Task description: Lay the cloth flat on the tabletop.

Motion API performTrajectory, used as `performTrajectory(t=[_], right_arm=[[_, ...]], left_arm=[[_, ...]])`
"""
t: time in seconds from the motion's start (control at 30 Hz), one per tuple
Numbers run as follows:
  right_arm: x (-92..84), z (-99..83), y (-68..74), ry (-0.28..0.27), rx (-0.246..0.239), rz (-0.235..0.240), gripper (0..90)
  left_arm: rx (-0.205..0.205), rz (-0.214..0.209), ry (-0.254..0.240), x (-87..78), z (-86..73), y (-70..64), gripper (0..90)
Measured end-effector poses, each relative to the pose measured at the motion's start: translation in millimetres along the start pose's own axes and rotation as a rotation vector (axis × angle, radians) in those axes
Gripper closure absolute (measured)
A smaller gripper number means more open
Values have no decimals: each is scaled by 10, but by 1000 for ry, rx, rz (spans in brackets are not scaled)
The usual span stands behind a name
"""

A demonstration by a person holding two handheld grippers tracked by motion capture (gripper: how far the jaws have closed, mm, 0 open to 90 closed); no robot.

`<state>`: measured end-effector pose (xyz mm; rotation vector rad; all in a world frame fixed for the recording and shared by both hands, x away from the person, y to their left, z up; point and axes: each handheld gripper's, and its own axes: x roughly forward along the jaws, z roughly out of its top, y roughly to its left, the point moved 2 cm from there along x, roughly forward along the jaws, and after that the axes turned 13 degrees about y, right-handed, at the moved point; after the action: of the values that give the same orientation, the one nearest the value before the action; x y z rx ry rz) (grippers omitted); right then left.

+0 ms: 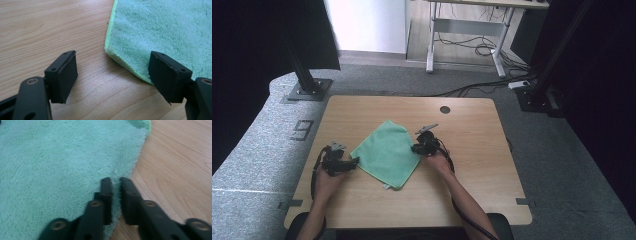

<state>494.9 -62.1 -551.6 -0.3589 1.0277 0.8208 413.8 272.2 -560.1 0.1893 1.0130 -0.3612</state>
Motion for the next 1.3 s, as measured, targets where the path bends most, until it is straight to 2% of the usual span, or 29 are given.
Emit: performTrajectory(t=[0.17,0.3,0.43,0.53,0.57,0.6,0.73,0.83,0.87,0.9,0.93,1.0,1.17,1.3], right_arm=[[-51,46,54,8,-18,-26,863],[-179,131,140,-21,-41,-35,866],[-307,271,316,-54,-90,-32,869],[-340,367,459,-63,-127,-25,870],[-340,367,459,-63,-127,-25,870],[-335,434,568,-66,-154,-15,870],[-252,545,774,-54,-199,3,870],[-194,577,845,-41,-215,7,870],[-119,607,918,-27,-231,15,869],[-119,607,918,-27,-231,15,869],[-29,627,990,-18,-241,28,869],[11,632,1018,-10,-249,32,869],[241,622,1169,40,-278,47,865],[332,604,1210,58,-295,55,861]], left_arm=[[0,0,0,0,0,0,238],[2,-1,-1,2,2,0,238],[3,-2,-1,3,3,0,238],[2,-1,-3,4,3,0,238],[2,-1,-3,4,3,0,238],[3,-2,-3,4,3,0,238],[4,-3,-3,4,4,1,238],[6,-3,-1,3,4,2,238],[7,-4,0,3,4,2,238],[7,-4,0,3,4,2,239],[8,-4,-1,4,5,3,239],[8,-4,0,3,5,3,238],[11,-6,0,4,7,3,239],[13,-6,0,5,7,4,238]])
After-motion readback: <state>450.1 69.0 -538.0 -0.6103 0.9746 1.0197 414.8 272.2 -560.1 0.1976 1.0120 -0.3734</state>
